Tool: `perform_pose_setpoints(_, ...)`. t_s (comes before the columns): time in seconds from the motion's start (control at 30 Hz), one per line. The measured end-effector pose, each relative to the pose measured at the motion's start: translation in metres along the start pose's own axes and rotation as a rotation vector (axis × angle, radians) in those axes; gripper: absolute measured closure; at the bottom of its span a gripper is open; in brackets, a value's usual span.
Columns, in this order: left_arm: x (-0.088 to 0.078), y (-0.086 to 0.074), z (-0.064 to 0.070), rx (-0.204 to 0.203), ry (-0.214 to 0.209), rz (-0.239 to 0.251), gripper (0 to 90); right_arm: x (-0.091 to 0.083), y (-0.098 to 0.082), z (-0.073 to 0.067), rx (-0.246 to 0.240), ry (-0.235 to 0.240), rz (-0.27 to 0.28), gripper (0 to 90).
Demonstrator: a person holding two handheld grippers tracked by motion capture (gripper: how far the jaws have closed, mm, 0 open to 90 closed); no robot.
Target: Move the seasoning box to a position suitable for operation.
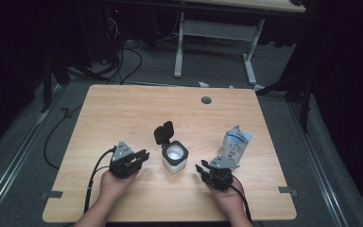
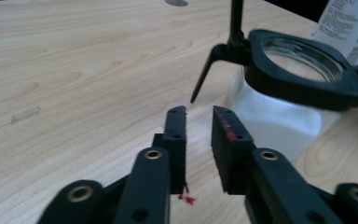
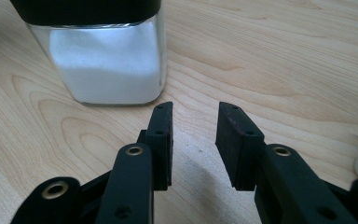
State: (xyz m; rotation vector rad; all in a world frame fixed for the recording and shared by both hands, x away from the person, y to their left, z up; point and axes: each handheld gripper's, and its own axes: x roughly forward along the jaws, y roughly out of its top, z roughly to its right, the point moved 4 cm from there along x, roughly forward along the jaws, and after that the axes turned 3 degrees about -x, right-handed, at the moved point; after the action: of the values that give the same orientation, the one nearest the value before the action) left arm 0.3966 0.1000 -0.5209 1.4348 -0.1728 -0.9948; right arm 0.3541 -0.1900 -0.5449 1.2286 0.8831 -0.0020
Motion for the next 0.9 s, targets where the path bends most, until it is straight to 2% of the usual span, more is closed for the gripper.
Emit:
perform_pose_setpoints(0.2, 0.007, 0.015, -0.002, -0.007, 0.015, 0.014, 89.7, 0.001, 0.001, -0.004, -0.012, 0.004, 0.000, 71.2)
perform_pose_setpoints(0.4, 0.014, 0.031, -0.002, -0.011, 0.024, 0.023, 89.9, 0.004, 0.002, -0.007, -0.019, 0.009, -0.002, 73.9)
perform_pose_setpoints(0.63, 0.018, 0.040, -0.004, -0.011, 0.028, 0.020, 89.9, 0.005, 0.003, -0.009, -0.030, 0.005, -0.002, 78.1)
perform_pose_setpoints(0.7, 0.019, 0.042, -0.004, -0.010, 0.029, 0.021, 89.9, 0.006, 0.003, -0.010, -0.020, 0.014, -0.003, 79.6)
perform_pose_setpoints(0.83, 0.020, 0.046, -0.003, -0.008, 0.026, 0.028, 89.9, 0.007, 0.007, -0.012, -0.027, 0.032, 0.002, 81.4)
perform_pose_setpoints(0.87, 0.020, 0.047, -0.004, -0.011, 0.025, 0.032, 89.9, 0.006, 0.009, -0.014, -0.037, 0.039, 0.007, 85.2)
perform_pose_setpoints(0.9, 0.020, 0.048, -0.004, -0.016, 0.024, 0.035, 89.9, 0.006, 0.009, -0.014, -0.037, 0.039, 0.007, 85.2)
